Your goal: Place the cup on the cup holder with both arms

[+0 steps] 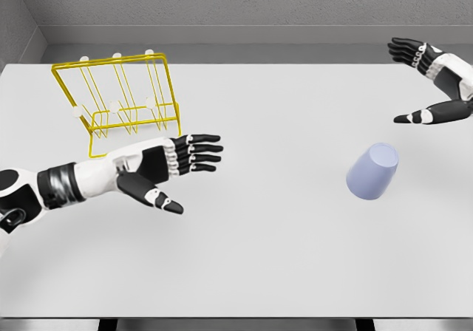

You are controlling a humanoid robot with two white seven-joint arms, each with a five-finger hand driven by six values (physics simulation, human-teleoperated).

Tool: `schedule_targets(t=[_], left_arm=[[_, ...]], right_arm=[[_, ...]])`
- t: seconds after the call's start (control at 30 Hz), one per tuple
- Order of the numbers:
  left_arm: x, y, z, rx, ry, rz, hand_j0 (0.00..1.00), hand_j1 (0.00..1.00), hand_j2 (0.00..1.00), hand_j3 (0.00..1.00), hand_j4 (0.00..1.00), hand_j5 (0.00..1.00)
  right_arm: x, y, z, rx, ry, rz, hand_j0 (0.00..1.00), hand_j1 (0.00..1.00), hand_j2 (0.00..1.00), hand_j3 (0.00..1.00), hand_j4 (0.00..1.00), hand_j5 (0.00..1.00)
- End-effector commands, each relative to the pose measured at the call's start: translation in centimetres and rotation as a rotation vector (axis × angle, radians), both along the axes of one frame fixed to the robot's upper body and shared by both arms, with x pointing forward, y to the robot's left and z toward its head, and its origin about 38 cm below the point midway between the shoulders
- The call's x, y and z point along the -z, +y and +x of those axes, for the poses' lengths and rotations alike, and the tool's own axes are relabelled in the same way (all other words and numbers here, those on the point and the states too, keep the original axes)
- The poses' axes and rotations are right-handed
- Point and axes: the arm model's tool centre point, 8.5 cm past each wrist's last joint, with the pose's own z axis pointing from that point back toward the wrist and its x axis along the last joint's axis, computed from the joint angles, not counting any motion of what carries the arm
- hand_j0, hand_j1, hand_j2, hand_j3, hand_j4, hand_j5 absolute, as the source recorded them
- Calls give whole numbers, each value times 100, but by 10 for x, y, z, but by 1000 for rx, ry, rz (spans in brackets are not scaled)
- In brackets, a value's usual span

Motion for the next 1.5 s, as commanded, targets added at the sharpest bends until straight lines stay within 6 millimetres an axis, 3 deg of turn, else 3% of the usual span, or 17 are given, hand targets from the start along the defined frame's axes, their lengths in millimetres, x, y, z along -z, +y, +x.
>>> schedule_targets(t=[0.0,0.23,0.4,0.53,0.7,0.87,1.13,1.47], left_arm=[[-3,2,1,-7,-2,-11,100,100,100,100,100,100],[-2,-1,1,-4,-4,-15,100,100,100,100,100,100],[-11,6,6,-26,-33,-16,100,100,100,100,100,100],[-16,11,9,-48,-48,-31,100,100,100,100,100,100],[-15,10,7,-42,-43,-29,100,100,100,100,100,100],[-13,8,7,-38,-41,-26,100,100,100,100,100,100],[-6,1,6,-23,19,-9,100,100,100,100,100,100],[-5,0,7,-23,-4,12,100,100,100,100,100,100]], right_arm=[[-2,3,-1,-10,-4,6,100,100,100,100,100,100],[-13,0,4,-2,-27,2,100,100,100,100,100,100],[-7,-8,-7,-9,-44,-27,100,100,100,100,100,100],[-13,-18,-16,-19,-104,-52,100,100,100,100,100,100],[0,-17,-15,-1,-38,-35,100,100,100,100,100,100],[37,-25,-33,28,94,36,100,100,100,100,100,100],[37,-36,-39,45,115,49,100,100,100,100,100,100],[79,-36,-63,55,217,63,100,100,100,100,100,100]])
